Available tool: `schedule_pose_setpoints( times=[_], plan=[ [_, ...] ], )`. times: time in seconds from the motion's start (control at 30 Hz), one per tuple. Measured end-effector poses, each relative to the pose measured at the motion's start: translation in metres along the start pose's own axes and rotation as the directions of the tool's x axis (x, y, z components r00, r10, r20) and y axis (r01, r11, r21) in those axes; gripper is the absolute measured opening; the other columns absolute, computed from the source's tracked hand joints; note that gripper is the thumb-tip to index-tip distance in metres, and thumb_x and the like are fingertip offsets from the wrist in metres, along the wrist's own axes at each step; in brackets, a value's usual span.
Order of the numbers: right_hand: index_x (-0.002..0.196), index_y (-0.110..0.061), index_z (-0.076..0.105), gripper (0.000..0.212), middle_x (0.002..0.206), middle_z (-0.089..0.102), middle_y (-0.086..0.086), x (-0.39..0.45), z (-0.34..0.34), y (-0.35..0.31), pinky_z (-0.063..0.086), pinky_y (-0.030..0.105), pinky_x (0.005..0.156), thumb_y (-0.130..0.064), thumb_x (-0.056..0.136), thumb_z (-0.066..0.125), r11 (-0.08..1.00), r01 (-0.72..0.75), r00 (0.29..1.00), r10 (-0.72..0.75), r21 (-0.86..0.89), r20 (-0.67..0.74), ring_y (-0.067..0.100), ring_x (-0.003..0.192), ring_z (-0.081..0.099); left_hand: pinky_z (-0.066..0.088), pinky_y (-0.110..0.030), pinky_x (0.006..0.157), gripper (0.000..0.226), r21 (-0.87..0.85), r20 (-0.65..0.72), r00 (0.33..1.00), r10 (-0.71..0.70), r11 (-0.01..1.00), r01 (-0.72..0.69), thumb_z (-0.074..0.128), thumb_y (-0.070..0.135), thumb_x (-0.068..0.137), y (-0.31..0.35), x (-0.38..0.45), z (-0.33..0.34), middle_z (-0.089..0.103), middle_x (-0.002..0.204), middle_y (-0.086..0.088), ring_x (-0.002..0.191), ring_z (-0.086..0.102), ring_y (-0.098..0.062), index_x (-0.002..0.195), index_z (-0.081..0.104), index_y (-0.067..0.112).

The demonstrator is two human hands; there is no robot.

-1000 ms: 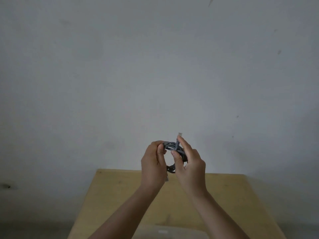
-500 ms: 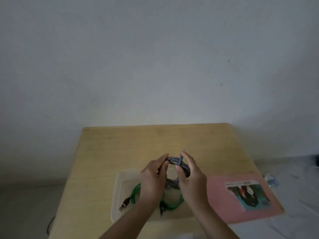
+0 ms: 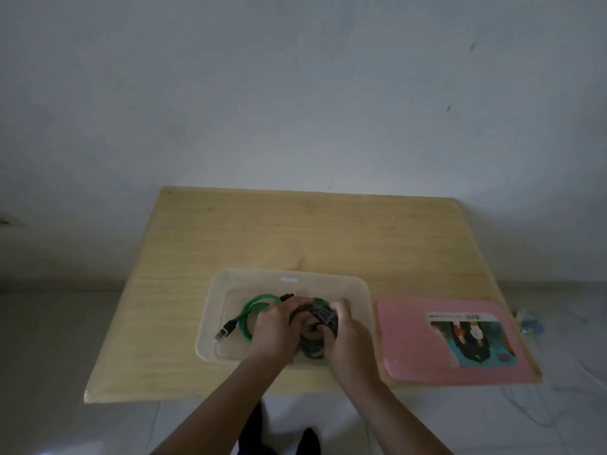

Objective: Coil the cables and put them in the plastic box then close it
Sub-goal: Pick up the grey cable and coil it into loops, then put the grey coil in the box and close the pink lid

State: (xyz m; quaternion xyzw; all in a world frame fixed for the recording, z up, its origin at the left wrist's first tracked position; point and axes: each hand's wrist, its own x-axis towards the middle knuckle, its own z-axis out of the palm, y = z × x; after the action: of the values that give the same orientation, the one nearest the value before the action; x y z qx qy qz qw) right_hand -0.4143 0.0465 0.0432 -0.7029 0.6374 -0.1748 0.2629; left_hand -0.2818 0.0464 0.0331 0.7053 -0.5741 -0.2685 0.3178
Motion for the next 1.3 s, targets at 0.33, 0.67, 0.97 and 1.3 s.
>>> schedule_pose_setpoints(
  times=[0.33,0.67,0.97,1.3],
  plan=[
    [0.128,-0.014,0.054,0.038,0.115,0.05,0.011,0.008,-0.007,0.005,0.045,0.026,0.079,-0.013,0.091,0.054,0.995,0.069,0.996,-0.065,-0.076,0.053,0.024,0.099,0.055,0.043,-0.022,0.07,0.015,0.076,0.029,0.999,0.031,0.997,-0.033,0.069,0.01,0.08,0.001,0.011,0.007,0.066,0.093,-0.008,0.082,0.062,-0.024,0.094,0.071,0.012],
    [0.126,0.006,0.052,0.051,0.132,0.055,0.019,-0.02,0.0,0.01,0.041,0.046,0.103,-0.026,0.099,0.024,0.923,0.269,0.958,-0.285,-0.276,-0.017,0.037,0.129,0.042,0.052,-0.031,0.071,0.018,0.056,0.096,0.967,0.235,0.969,-0.241,0.056,0.004,0.087,0.0,-0.014,0.014,0.07,0.096,-0.007,0.081,0.066,-0.02,0.1,0.067,0.01],
    [0.12,0.005,0.057,0.036,0.117,0.065,0.019,-0.018,0.0,0.015,0.053,0.038,0.09,-0.016,0.09,0.054,0.919,0.325,0.936,-0.347,-0.223,-0.063,0.03,0.11,0.061,0.052,-0.03,0.072,0.022,0.181,0.002,0.965,0.261,0.949,-0.257,0.048,0.012,0.094,0.005,-0.019,0.014,0.066,0.104,-0.008,0.091,0.063,-0.023,0.108,0.064,0.008],
    [0.128,0.001,0.051,0.049,0.132,0.054,0.019,-0.017,-0.004,0.014,0.049,0.04,0.095,-0.027,0.095,0.031,0.907,0.361,0.924,-0.379,-0.216,-0.047,0.03,0.121,0.053,0.049,-0.034,0.079,0.022,0.226,-0.026,0.965,0.26,0.942,-0.248,0.043,0.008,0.096,0.015,-0.024,0.006,0.067,0.098,-0.011,0.091,0.06,-0.025,0.101,0.065,0.004]
  ],
)
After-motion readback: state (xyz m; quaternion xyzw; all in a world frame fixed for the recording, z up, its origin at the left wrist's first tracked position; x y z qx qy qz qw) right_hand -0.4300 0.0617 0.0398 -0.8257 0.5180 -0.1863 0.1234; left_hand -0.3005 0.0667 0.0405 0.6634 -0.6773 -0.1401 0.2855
